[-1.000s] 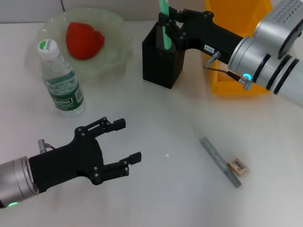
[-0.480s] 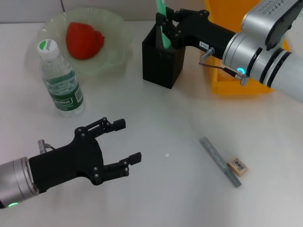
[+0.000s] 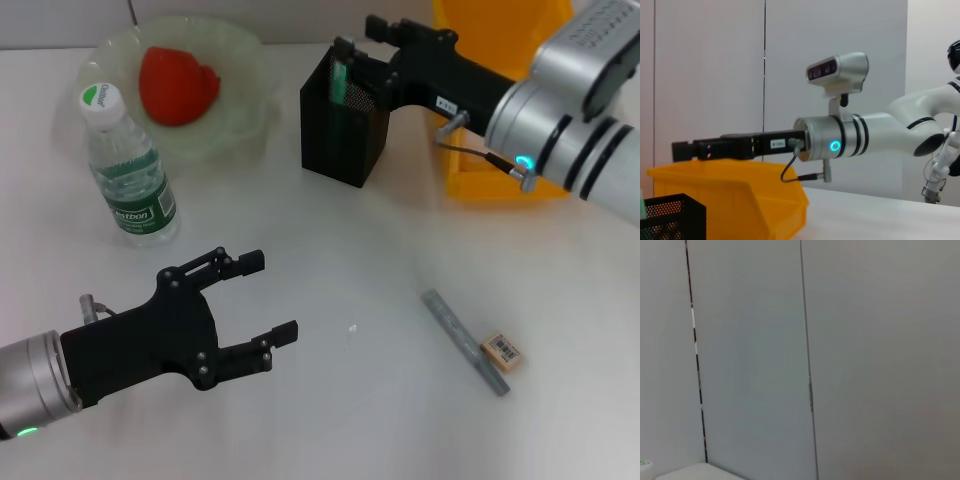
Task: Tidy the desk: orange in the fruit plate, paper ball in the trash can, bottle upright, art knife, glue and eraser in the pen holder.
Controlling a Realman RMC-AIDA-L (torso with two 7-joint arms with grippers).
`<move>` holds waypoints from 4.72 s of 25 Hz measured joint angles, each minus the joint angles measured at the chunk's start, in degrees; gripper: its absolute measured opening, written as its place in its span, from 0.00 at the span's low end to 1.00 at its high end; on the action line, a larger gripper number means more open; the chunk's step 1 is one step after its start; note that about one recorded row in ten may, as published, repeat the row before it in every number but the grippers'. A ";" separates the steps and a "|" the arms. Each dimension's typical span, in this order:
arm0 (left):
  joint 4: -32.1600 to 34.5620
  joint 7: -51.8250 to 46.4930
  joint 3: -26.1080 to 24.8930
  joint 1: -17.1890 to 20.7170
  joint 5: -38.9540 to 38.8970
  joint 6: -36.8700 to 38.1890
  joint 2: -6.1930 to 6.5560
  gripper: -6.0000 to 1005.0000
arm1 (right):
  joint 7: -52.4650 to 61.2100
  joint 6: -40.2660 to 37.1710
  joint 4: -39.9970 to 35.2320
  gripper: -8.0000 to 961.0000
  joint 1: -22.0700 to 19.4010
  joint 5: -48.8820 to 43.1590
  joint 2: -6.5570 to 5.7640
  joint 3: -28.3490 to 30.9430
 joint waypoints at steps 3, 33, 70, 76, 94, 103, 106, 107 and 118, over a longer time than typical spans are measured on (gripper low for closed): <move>0.00 0.00 -0.13 0.03 0.00 0.00 0.01 0.81 | 2.78 -0.04 -6.05 0.52 -4.04 -0.65 -0.36 -0.03; 0.15 1.11 0.24 0.82 0.32 0.20 0.24 0.81 | 66.36 -62.31 -62.26 0.77 -2.42 -117.21 -0.42 12.96; 0.09 0.02 -0.35 2.32 0.62 0.09 0.38 0.81 | 52.11 -46.01 -45.84 0.62 2.71 -118.61 0.00 -0.05; 0.09 0.00 -0.35 2.32 0.61 0.08 0.41 0.81 | 52.12 -44.56 -44.07 0.60 2.87 -118.59 0.05 -0.56; 0.08 0.11 -0.35 2.67 0.61 0.00 0.35 0.81 | 54.81 -44.10 -44.81 0.45 2.74 -118.57 0.06 -1.41; 0.28 0.32 -0.22 2.55 0.62 0.01 0.31 0.81 | 64.23 -45.89 -55.97 0.45 2.11 -118.81 -0.17 7.46; 0.27 0.54 -0.06 2.35 0.61 0.01 0.26 0.81 | 69.79 -41.20 -59.49 0.44 1.92 -118.66 -0.04 11.67; 0.27 0.57 0.03 2.31 0.62 0.01 0.25 0.81 | 72.86 -37.46 -60.16 0.44 1.80 -118.62 -0.05 12.64; 0.48 0.79 -0.01 2.15 0.62 -0.11 0.27 0.81 | 88.01 -12.79 -55.06 0.44 3.21 -110.67 -0.11 13.53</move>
